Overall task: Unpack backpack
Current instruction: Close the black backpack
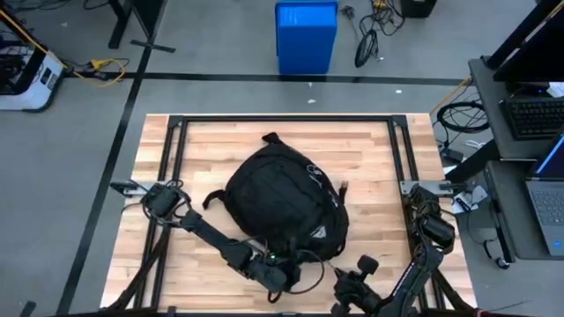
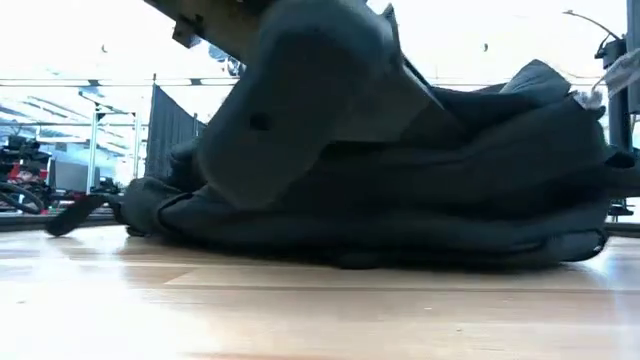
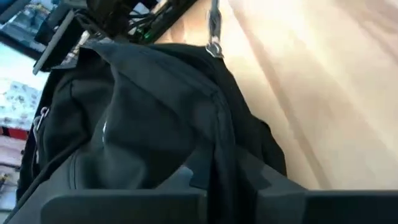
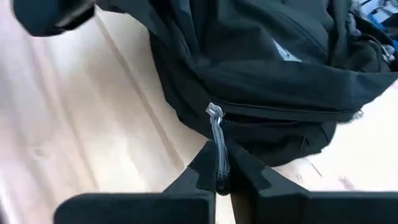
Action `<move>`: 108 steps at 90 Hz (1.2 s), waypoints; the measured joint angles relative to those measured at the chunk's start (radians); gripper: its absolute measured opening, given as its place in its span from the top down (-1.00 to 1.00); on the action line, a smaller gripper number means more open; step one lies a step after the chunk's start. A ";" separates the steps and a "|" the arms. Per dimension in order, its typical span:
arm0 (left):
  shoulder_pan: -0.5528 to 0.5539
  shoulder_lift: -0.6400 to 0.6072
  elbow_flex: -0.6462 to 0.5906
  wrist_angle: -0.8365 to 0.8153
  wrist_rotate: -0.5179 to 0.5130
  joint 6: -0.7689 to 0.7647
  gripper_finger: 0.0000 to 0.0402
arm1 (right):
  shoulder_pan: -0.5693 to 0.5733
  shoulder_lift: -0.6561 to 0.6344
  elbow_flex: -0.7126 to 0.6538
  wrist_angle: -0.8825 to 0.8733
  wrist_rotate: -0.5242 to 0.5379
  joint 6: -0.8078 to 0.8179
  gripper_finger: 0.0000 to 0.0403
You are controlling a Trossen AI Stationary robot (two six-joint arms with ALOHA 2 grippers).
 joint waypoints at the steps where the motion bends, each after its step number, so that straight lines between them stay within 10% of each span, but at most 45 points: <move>1: -0.002 0.000 0.000 -0.004 0.000 0.000 0.93 | 0.001 0.000 0.004 0.004 0.000 -0.004 1.00; 66: -0.173 -0.178 -0.002 -0.555 -0.055 -0.322 0.99 | 0.079 0.000 0.042 0.289 -0.080 -0.109 0.99; 108: -0.176 -0.178 -0.016 -0.616 -0.085 -0.405 0.99 | 0.068 0.000 0.042 0.399 -0.094 -0.215 0.98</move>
